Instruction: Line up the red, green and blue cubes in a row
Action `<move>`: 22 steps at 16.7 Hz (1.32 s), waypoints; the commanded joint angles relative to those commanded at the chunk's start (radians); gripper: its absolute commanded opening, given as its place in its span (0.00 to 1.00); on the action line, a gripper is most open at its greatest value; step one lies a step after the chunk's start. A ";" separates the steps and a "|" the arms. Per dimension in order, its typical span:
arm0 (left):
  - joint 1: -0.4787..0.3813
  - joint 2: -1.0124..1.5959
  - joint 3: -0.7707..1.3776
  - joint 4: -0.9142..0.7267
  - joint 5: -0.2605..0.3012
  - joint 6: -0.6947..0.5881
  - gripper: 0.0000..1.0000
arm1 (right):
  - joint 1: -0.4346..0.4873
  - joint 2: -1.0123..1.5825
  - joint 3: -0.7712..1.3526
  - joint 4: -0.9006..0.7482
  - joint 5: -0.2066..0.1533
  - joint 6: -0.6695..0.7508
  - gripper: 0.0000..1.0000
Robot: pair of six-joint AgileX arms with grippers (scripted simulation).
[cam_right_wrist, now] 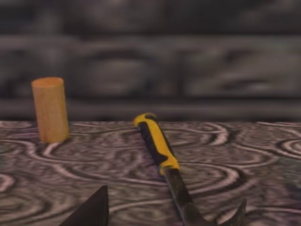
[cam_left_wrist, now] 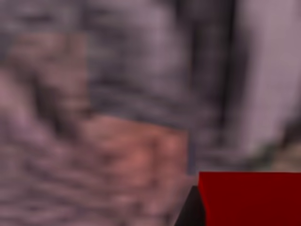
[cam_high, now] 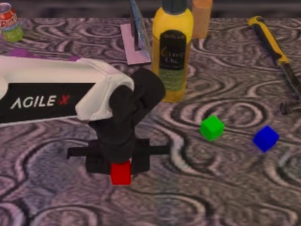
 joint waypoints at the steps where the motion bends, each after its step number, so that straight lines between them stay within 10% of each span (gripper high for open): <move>1: -0.001 0.006 -0.014 0.020 0.000 0.000 0.00 | 0.000 0.000 0.000 0.000 0.000 0.000 1.00; 5: -0.001 0.010 -0.020 0.029 0.000 0.000 0.00 | 0.000 0.000 0.000 0.000 0.000 0.000 1.00; 18: -0.001 0.010 -0.020 0.029 0.000 0.000 0.98 | 0.000 0.000 0.000 0.000 0.000 0.000 1.00; 22: -0.001 0.010 -0.020 0.029 0.000 0.000 1.00 | 0.000 0.000 0.000 0.000 0.000 0.000 1.00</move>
